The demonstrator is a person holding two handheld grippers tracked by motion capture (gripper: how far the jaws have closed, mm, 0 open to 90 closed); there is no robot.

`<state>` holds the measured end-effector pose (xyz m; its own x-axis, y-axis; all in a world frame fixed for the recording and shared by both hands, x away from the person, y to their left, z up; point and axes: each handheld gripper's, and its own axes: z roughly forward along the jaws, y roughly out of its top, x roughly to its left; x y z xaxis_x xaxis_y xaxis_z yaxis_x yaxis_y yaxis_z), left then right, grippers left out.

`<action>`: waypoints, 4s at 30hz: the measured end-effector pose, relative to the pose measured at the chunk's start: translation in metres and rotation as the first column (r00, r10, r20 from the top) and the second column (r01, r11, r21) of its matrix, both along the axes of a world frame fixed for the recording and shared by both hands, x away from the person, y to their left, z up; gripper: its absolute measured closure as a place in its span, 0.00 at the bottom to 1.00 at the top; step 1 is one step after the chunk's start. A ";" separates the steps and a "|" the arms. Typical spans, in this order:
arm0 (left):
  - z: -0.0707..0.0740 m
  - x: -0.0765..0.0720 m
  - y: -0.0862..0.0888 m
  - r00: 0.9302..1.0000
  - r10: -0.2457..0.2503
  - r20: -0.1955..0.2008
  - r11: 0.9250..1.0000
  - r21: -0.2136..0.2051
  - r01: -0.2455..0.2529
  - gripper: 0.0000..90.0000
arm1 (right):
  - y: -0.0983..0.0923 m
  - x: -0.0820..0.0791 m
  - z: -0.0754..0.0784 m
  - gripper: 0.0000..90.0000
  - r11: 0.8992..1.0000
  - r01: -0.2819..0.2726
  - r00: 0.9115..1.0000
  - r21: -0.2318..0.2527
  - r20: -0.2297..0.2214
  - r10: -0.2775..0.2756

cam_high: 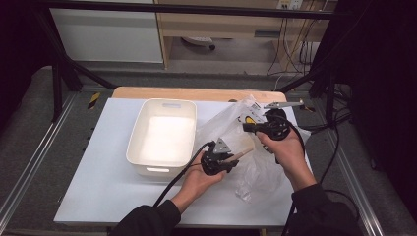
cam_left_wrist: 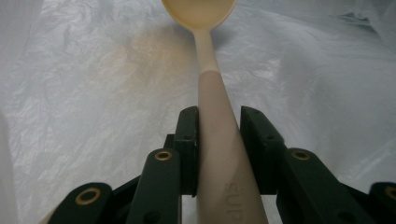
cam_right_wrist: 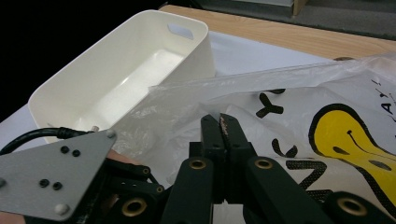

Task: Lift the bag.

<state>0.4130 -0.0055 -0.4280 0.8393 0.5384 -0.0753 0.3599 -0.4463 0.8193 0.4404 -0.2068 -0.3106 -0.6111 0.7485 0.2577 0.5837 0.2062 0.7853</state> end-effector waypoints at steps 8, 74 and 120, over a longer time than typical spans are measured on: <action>-0.007 0.008 -0.008 1.000 0.015 0.018 1.000 0.005 -0.015 0.76 | 0.002 0.001 -0.001 1.00 1.000 -0.003 1.000 0.006 -0.002 0.003; -0.029 0.020 -0.033 0.995 0.029 0.094 0.999 0.035 -0.033 0.76 | 0.003 0.000 -0.004 1.00 1.000 -0.009 1.000 0.006 -0.013 0.010; -0.030 0.020 -0.039 0.998 0.048 0.037 0.992 0.111 -0.052 0.51 | 0.002 0.002 -0.007 1.00 1.000 -0.008 1.000 -0.007 -0.024 0.008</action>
<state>0.4334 -0.0447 -0.4578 0.8121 0.5834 0.0159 0.3568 -0.5178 0.7775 0.4422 -0.2049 -0.3179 -0.6110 0.7453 0.2669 0.6003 0.2164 0.7700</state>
